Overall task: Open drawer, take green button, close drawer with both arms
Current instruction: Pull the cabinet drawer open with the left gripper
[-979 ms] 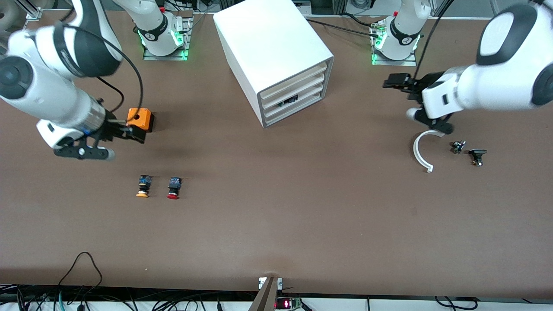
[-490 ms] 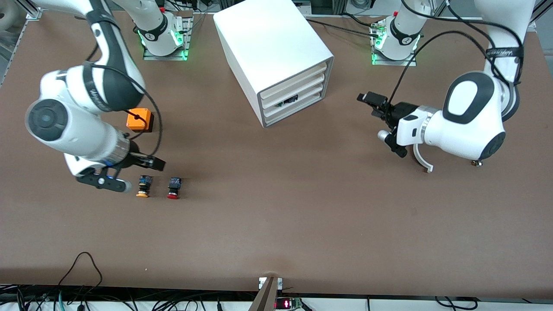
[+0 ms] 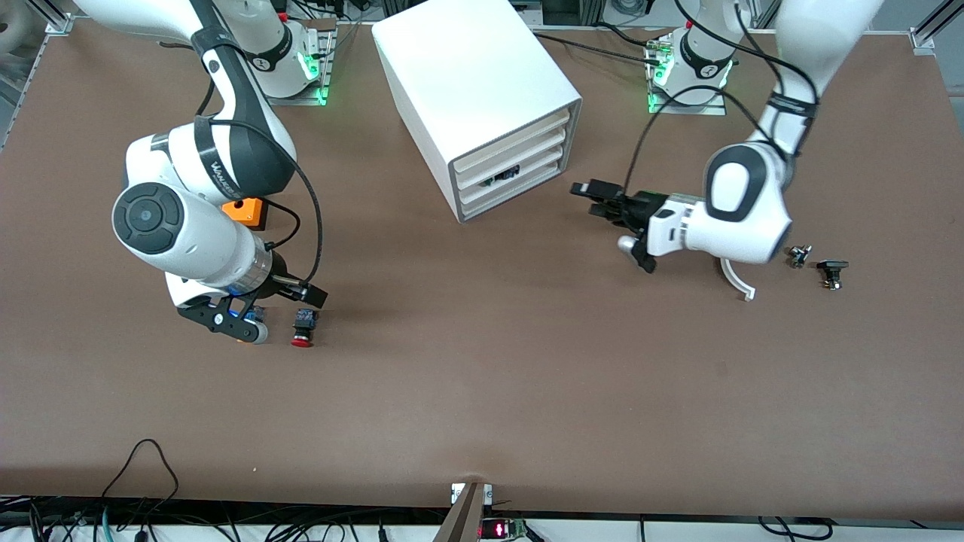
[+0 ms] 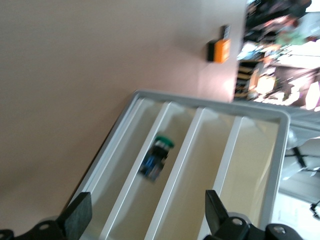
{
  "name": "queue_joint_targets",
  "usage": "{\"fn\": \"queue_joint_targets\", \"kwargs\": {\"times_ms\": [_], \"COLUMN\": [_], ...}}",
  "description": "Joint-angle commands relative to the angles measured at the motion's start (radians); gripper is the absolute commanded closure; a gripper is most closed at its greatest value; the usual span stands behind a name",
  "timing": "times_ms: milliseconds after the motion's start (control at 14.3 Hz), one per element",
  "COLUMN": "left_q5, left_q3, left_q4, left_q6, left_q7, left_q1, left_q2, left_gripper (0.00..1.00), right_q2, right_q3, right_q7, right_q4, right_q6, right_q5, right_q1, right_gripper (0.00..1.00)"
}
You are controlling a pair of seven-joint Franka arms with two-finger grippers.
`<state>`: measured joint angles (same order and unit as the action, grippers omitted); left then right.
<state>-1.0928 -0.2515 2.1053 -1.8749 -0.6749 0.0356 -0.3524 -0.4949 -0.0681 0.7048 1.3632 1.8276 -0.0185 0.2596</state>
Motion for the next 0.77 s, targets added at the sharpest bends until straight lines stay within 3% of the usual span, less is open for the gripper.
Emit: {"fn": "queue_joint_targets", "kwargs": {"times_ms": [0,280,490,700], "left_q5": [-0.163,-0.215,-0.226,-0.229], "left_q3": [-0.026,-0.028,-0.054,-0.075], "left_q4": [0.103,0.154,0.168,0.173], "left_q6": [-0.050,-0.044,-0.044,-0.049], "left_q7": [-0.204,-0.376,-0.390,-0.420], "left_q1": [-0.008,-0.008,-0.005,-0.005], "left_q2": [-0.006,-0.072,-0.088,-0.121], "left_gripper": [0.12,0.23,0.40,0.42], "right_q2": [0.001,0.001,-0.013,-0.031], "right_q3": [0.002,-0.013,-0.013,-0.012], "right_q7": [0.070,0.205,0.275,0.350], "right_q4": [-0.052,-0.067,-0.091,-0.125], "right_q6": [-0.046,-0.054,-0.039,-0.042], "right_q5": [-0.023,-0.035,-0.089,-0.090], "right_q1": [0.030,0.073,0.090,0.119], "right_gripper": [0.01,0.01,0.01,0.01]}}
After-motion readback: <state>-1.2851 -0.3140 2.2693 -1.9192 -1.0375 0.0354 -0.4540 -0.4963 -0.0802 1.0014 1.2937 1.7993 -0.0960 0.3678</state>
